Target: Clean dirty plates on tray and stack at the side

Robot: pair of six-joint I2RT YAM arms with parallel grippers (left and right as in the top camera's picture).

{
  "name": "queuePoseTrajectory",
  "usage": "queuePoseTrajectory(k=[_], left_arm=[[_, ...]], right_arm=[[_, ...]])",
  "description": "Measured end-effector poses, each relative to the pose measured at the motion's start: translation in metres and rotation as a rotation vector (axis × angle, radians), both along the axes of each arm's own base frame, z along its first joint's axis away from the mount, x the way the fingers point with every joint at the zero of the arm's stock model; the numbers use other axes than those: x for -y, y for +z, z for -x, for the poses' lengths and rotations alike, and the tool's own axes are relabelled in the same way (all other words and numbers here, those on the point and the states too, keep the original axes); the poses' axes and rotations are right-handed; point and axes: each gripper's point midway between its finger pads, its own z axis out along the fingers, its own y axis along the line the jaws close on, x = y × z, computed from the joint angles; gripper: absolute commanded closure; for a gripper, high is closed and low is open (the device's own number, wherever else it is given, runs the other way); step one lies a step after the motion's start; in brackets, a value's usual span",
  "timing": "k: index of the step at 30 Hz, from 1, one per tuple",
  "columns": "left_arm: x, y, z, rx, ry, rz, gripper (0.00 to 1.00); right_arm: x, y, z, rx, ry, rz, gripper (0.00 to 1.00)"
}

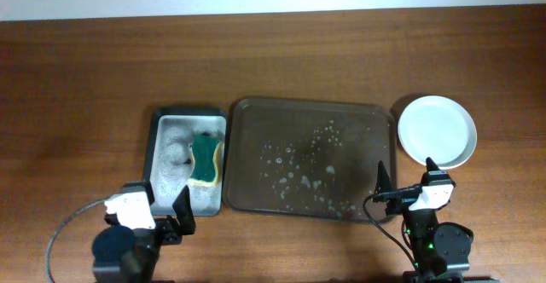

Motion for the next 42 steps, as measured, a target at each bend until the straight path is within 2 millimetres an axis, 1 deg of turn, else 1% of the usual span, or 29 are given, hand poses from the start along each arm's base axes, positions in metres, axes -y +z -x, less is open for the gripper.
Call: queuePoseTrajectory(k=[3,4,5,7,8,9,10,11,12,42], left_arm=[[0.000,-0.003,-0.020,0.245,0.003,0.001,0.01],[0.000,0.001,-0.028,0.320,0.003,0.001,0.01],[0.000,0.007,-0.034,0.394,0.004,0.002,0.01],[0.000,0.035,-0.041,0.594,0.004,0.003,0.01],[0.000,0.040,-0.041,0.636,0.001,-0.012,0.01],[0.000,0.037,-0.041,0.633,-0.008,-0.049,0.00],[0.001,0.021,-0.043,0.570,-0.022,-0.101,0.00],[0.001,-0.005,-0.044,0.472,-0.039,-0.132,0.01],[0.002,-0.019,-0.044,0.422,-0.052,-0.151,0.01],[0.003,-0.019,-0.044,0.424,-0.066,-0.171,0.01]], right_arm=[[0.000,0.000,0.000,0.001,0.000,0.000,0.01],[0.000,0.000,0.000,0.000,0.000,0.000,0.01],[0.000,0.000,0.000,0.002,0.000,0.000,0.01],[0.000,0.000,0.000,0.001,0.000,0.000,0.01],[0.000,0.000,0.000,0.001,0.000,0.000,0.01],[0.000,0.000,0.000,0.001,0.000,0.000,0.01],[0.000,0.000,0.000,0.001,0.000,0.000,0.01],[0.000,0.000,0.000,0.001,0.000,0.000,0.01],[0.000,0.000,0.000,0.001,0.000,0.000,0.01],[0.000,0.000,0.000,0.001,0.000,0.000,0.01]])
